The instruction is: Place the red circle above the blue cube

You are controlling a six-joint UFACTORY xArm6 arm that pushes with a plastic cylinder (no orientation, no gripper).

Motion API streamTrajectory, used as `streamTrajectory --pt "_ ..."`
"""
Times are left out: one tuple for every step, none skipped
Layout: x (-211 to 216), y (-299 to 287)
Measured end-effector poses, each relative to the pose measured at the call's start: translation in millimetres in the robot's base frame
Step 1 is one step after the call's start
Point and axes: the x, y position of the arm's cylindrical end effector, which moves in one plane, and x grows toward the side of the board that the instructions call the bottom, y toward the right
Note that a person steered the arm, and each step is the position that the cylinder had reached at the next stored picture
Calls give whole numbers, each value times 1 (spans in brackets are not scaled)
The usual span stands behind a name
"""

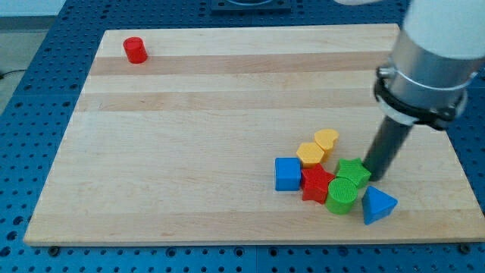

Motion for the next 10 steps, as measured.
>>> streamTrajectory --pt "-6 3" --pt "-64 14" --pt "-133 -71" --pt "-147 -183" --pt "-139 -304" --pt "-180 -418" --pt "-214 -459" --pt "-259 -417" --pt "-272 -388" --pt "-270 -328"
